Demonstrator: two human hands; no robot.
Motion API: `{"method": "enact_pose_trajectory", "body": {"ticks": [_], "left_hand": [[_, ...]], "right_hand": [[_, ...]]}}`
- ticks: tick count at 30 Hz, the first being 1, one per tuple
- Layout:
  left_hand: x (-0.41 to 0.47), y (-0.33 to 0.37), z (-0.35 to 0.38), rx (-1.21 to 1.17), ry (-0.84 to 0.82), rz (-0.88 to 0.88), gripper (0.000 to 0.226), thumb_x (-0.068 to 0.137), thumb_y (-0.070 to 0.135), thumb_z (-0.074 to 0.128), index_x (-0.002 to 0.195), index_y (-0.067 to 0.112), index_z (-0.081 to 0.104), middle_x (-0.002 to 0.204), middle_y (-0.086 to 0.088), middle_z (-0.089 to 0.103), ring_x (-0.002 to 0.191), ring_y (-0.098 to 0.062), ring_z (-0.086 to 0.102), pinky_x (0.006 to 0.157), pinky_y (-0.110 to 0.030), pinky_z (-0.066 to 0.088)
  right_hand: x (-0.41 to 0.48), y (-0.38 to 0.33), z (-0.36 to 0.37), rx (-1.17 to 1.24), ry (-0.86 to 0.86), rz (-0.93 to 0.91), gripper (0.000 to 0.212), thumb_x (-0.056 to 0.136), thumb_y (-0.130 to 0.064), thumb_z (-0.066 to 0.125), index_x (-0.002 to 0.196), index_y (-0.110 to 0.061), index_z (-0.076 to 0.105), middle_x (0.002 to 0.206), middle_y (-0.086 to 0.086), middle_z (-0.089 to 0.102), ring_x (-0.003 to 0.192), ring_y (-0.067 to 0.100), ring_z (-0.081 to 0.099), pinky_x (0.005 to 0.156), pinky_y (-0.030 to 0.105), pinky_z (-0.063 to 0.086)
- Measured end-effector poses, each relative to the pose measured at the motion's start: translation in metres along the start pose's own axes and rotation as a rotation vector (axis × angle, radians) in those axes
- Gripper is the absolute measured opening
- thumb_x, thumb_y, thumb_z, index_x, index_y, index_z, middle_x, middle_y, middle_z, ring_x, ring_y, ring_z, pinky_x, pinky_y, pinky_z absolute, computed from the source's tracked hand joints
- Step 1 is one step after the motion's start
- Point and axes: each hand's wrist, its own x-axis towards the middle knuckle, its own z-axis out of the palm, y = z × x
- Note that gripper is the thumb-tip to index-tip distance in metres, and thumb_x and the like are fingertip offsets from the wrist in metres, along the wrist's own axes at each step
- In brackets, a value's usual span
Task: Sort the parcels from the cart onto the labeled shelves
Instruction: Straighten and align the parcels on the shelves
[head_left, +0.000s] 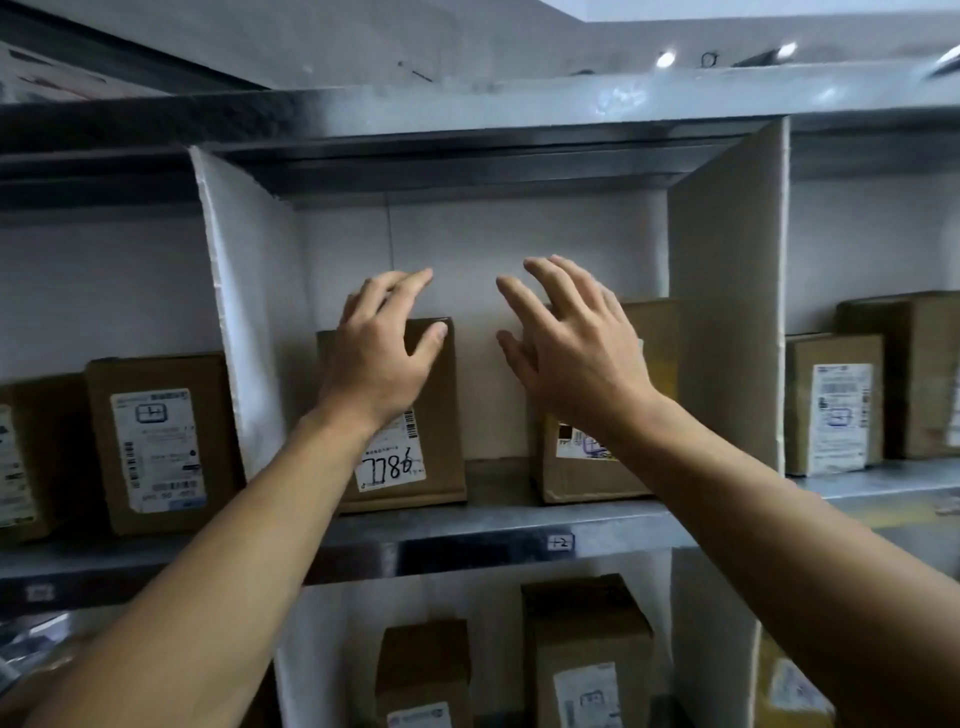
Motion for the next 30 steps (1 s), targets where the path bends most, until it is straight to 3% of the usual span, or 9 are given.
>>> {"method": "enact_pose_trajectory", "body": {"ticks": [6,10,15,21,30], "left_hand": [[0.013,0.055,0.033,-0.05,-0.062,0.113,0.053,0.092,0.029,0.064,0.141,0.015,0.049,0.137,-0.007,0.05,0.126,-0.023,0.045,0.099,-0.025,0.034],[0.018,0.086,0.057,-0.088,-0.146,0.136,0.054,0.091,0.029,0.065,0.142,0.017,0.049,0.139,-0.006,0.048,0.13,-0.023,0.042,0.104,-0.03,0.034],[0.016,0.103,0.078,-0.066,-0.211,0.074,0.054,0.093,0.03,0.063,0.142,0.018,0.048,0.141,-0.006,0.046,0.131,-0.024,0.038,0.109,-0.039,0.035],[0.009,0.105,0.083,-0.046,-0.203,-0.009,0.056,0.092,0.027,0.064,0.144,0.019,0.045,0.14,-0.008,0.044,0.131,-0.027,0.036,0.109,-0.04,0.036],[0.01,0.118,0.095,-0.056,-0.194,-0.036,0.058,0.091,0.026,0.068,0.143,0.02,0.046,0.141,-0.005,0.043,0.129,-0.026,0.04,0.106,-0.033,0.035]], "right_hand": [[-0.023,0.071,-0.022,-0.078,-0.11,0.078,0.051,0.097,-0.039,0.05,0.139,-0.011,0.053,0.141,0.023,0.052,0.131,0.041,0.049,0.1,0.054,0.047],[-0.035,0.1,-0.025,-0.063,-0.163,0.105,0.051,0.094,-0.034,0.062,0.138,-0.011,0.053,0.139,0.024,0.053,0.125,0.042,0.052,0.095,0.054,0.05],[-0.048,0.114,-0.015,0.058,-0.214,0.118,0.051,0.097,-0.037,0.055,0.142,-0.013,0.051,0.141,0.021,0.051,0.126,0.04,0.049,0.094,0.055,0.052],[-0.052,0.121,-0.003,0.26,-0.161,0.218,0.051,0.097,-0.031,0.063,0.143,-0.014,0.05,0.145,0.017,0.046,0.126,0.042,0.046,0.104,0.054,0.045],[-0.055,0.131,-0.005,0.401,-0.193,0.362,0.058,0.094,-0.024,0.068,0.147,-0.015,0.046,0.151,0.015,0.037,0.132,0.039,0.046,0.109,0.051,0.045]]}}
